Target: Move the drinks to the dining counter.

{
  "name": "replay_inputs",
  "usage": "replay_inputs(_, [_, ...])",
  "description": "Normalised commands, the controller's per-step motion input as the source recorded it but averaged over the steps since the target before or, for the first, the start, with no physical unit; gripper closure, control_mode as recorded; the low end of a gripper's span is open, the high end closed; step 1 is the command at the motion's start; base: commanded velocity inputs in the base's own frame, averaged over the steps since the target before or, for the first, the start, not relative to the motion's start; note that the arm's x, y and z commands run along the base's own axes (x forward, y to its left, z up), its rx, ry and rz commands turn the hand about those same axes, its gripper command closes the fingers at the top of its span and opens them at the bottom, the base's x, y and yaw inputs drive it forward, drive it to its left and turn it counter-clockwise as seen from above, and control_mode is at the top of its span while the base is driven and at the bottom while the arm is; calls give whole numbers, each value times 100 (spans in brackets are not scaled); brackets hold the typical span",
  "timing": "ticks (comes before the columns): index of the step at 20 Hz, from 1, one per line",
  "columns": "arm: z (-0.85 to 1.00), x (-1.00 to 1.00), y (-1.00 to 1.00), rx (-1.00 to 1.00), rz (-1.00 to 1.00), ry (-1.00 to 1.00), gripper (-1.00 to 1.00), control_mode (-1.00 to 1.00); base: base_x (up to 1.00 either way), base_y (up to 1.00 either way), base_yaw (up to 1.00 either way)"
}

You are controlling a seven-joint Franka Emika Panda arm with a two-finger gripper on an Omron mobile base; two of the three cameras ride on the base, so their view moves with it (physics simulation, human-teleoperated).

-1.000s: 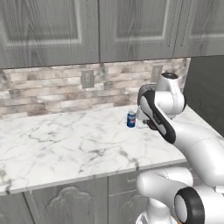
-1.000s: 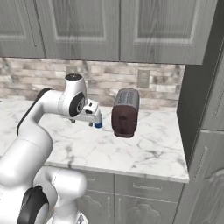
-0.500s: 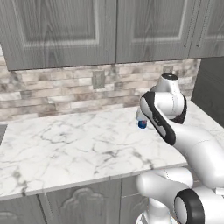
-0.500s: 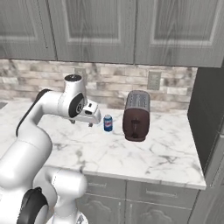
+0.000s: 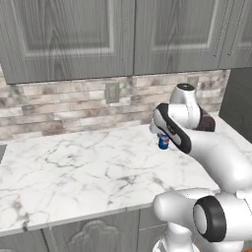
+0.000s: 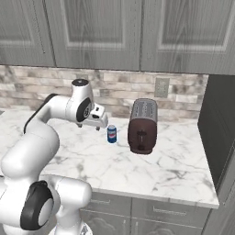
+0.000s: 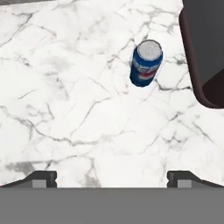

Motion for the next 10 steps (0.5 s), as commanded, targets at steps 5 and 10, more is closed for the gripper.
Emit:
replay_inputs(5, [-23,60,0,1,-4,4,-100,-100,0,0,0])
replay_inputs(10, [-22,30,-1,0,-15,6,-100,-100,0,0,0])
